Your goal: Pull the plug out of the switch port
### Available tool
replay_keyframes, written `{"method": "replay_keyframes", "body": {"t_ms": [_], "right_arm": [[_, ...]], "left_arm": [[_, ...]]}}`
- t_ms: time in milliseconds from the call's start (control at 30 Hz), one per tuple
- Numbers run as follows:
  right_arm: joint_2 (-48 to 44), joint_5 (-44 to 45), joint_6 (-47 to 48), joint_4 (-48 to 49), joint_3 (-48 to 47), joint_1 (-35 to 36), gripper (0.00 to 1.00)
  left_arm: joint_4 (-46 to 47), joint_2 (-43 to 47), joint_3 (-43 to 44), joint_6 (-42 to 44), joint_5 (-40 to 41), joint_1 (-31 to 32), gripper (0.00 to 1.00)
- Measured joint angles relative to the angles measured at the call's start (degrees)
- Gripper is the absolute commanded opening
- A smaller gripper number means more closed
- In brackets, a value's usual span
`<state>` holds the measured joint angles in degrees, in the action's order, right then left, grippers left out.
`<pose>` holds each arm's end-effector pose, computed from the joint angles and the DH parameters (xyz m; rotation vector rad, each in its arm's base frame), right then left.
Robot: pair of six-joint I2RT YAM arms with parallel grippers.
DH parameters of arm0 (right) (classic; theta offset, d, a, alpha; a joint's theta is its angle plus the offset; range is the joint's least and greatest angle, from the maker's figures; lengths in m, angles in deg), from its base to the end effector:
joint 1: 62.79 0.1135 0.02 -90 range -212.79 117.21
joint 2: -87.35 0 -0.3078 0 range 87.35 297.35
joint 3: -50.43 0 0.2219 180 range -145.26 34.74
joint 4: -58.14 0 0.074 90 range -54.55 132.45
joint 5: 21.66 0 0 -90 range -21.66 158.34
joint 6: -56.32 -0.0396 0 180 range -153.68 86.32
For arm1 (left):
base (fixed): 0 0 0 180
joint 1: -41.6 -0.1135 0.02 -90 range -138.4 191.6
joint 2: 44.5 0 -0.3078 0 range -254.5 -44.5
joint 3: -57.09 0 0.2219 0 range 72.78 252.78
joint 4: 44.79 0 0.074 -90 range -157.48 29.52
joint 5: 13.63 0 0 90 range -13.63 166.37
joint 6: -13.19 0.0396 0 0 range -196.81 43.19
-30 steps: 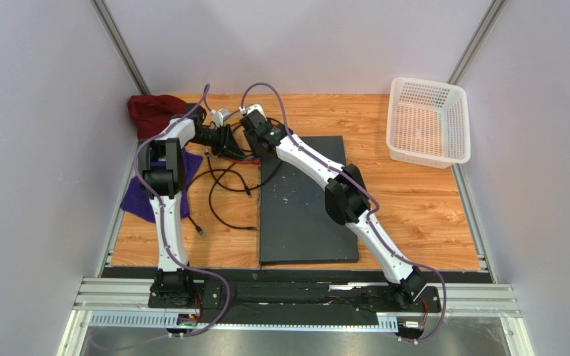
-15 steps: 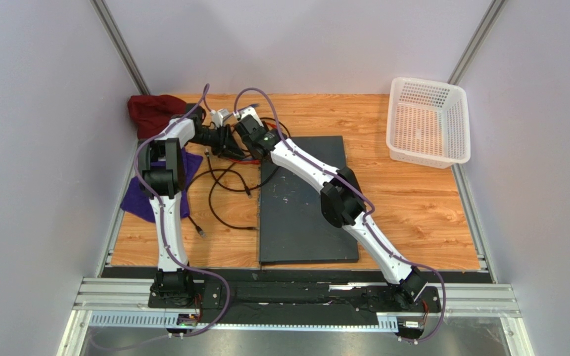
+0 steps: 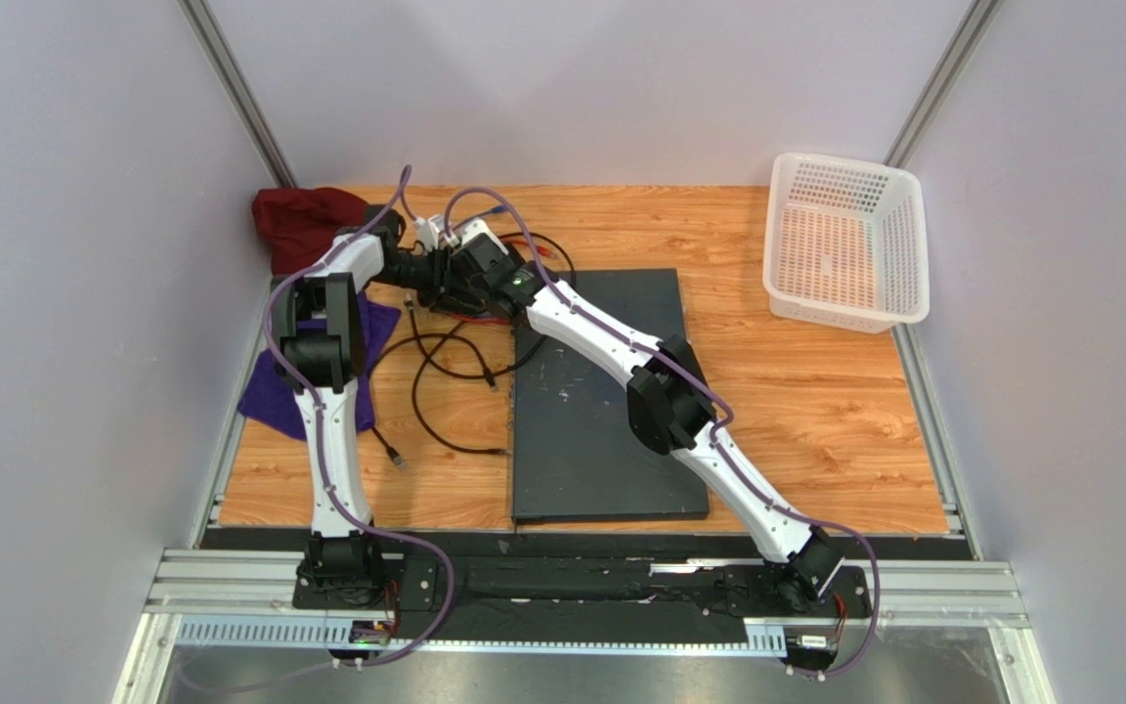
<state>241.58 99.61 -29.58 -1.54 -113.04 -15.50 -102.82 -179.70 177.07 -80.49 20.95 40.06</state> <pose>0.4118 0.4158 0.1998 -0.7874 2.1694 -0.2936 0.4810 -0.0197 0.1797 0.0811 2.5653 -1.3508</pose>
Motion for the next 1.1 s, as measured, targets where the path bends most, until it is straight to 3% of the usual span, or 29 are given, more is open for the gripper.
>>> {"method": "replay_keyframes", "body": {"t_ms": [167, 533, 800, 967, 1100], "right_arm": [[0.13, 0.72, 0.24, 0.02, -0.04, 0.20, 0.49], [0.15, 0.94, -0.42, -0.02, -0.02, 0.22, 0.48], [0.15, 1.05, -1.22, -0.07, 0.07, 0.22, 0.48], [0.15, 1.05, -1.51, -0.09, 0.11, 0.22, 0.47], [0.13, 1.07, -1.66, -0.11, 0.20, 0.22, 0.47]], "left_arm": [[-0.24, 0.00, 0.00, -0.11, -0.31, 0.00, 0.59], [-2.93, -0.81, 3.39, -3.02, -0.31, -0.02, 0.58], [-0.50, 1.07, 1.09, -3.93, 3.19, -0.85, 0.58], [-7.98, -1.03, 10.34, 0.09, 5.01, -1.07, 0.57], [-7.80, -1.16, 10.99, 1.38, 5.29, -1.14, 0.57]]}}
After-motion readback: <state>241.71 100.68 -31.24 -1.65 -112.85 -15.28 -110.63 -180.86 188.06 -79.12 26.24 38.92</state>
